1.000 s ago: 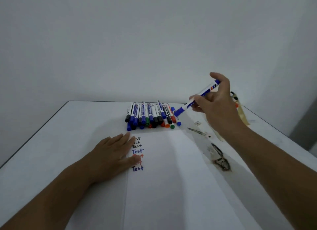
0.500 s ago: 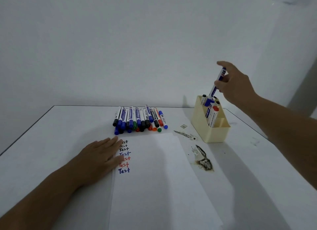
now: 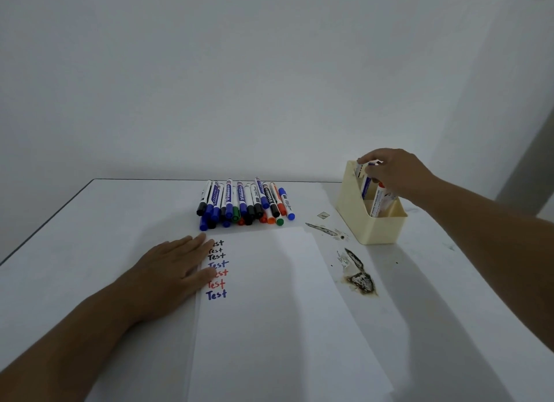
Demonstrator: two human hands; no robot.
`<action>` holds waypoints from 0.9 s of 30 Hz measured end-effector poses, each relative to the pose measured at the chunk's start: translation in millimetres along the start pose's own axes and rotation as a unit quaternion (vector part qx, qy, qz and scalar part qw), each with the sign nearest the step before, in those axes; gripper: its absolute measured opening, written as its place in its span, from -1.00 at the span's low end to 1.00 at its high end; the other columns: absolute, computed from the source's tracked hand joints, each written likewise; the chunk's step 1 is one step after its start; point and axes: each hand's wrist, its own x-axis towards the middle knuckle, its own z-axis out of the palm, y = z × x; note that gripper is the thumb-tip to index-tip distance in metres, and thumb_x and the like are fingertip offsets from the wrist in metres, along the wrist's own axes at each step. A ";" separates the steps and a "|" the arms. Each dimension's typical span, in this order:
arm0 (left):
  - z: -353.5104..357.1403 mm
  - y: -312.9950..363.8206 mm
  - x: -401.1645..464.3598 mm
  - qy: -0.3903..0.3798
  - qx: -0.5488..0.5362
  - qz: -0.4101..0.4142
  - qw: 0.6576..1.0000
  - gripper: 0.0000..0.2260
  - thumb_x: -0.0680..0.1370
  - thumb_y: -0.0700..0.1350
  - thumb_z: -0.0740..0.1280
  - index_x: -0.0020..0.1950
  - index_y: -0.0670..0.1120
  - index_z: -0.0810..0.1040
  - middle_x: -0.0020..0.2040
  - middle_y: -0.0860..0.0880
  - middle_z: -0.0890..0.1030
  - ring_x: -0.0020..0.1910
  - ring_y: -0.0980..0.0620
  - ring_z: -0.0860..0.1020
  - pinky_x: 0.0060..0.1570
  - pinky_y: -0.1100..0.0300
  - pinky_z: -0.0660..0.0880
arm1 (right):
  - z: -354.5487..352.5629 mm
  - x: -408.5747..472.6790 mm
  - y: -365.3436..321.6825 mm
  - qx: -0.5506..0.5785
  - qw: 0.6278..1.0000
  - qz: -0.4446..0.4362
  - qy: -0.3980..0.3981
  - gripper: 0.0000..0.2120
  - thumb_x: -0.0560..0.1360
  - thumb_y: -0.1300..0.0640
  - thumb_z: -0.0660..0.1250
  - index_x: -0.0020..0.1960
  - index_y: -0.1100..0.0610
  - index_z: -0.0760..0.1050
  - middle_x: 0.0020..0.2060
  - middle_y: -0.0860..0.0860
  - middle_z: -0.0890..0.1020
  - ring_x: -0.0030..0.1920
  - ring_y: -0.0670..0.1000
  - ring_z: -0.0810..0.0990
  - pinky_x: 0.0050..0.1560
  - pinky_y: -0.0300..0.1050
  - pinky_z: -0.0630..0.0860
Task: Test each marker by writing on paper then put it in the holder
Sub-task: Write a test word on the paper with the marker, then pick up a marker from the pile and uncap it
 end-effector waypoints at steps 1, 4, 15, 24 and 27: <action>-0.2 0.0 0.1 0.000 0.000 -0.002 1.000 0.15 0.11 0.58 -0.63 0.61 0.11 -0.18 0.59 0.14 -0.21 0.59 0.18 -0.16 0.57 0.13 -0.09 | -0.3 0.3 0.1 0.002 1.000 0.004 -0.003 -0.81 0.60 0.11 0.27 0.02 -0.12 0.63 -0.14 -0.09 0.64 -0.29 -0.04 0.56 -0.34 -0.13 0.50; -2.1 0.5 0.2 0.004 -0.007 -0.012 1.000 0.16 0.10 0.58 -0.62 0.61 0.12 -0.17 0.60 0.15 -0.19 0.59 0.19 -0.15 0.56 0.17 -0.10 | -3.3 -0.4 -1.9 0.015 1.000 0.016 -0.003 -0.79 0.58 0.11 0.26 -0.01 -0.07 0.67 -0.15 -0.10 0.65 -0.30 -0.05 0.56 -0.34 -0.12 0.55; -5.1 4.6 -0.4 -0.002 -0.032 -0.016 0.999 0.12 0.14 0.61 -0.56 0.62 0.14 -0.15 0.60 0.17 -0.18 0.58 0.20 -0.15 0.56 0.17 -0.10 | 28.0 -63.0 -86.6 0.106 0.972 -0.181 0.104 -0.82 0.57 0.13 0.36 0.11 -0.03 0.67 -0.16 -0.39 0.56 -0.24 -0.26 0.51 -0.09 -0.45 0.42; -6.9 6.5 -1.3 0.005 -0.077 -0.042 0.996 -0.04 0.30 0.60 -0.32 0.63 0.19 -0.07 0.62 0.20 -0.06 0.58 0.21 -0.07 0.57 0.12 -0.05 | 164.7 -136.0 -107.5 0.315 0.940 -0.043 -0.126 -0.84 0.58 0.11 0.39 0.06 -0.15 0.61 -0.03 -0.15 0.71 0.01 -0.15 0.67 0.16 -0.11 0.62; -8.9 6.6 -2.7 0.005 -0.087 -0.047 0.995 -0.11 0.36 0.57 -0.23 0.63 0.20 -0.05 0.62 0.22 -0.05 0.58 0.23 -0.07 0.57 0.11 -0.04 | 177.7 -136.4 -100.2 0.355 0.926 0.023 -0.129 -0.85 0.58 0.12 0.39 0.02 -0.14 0.61 -0.05 -0.10 0.72 0.01 -0.05 0.69 0.16 -0.06 0.63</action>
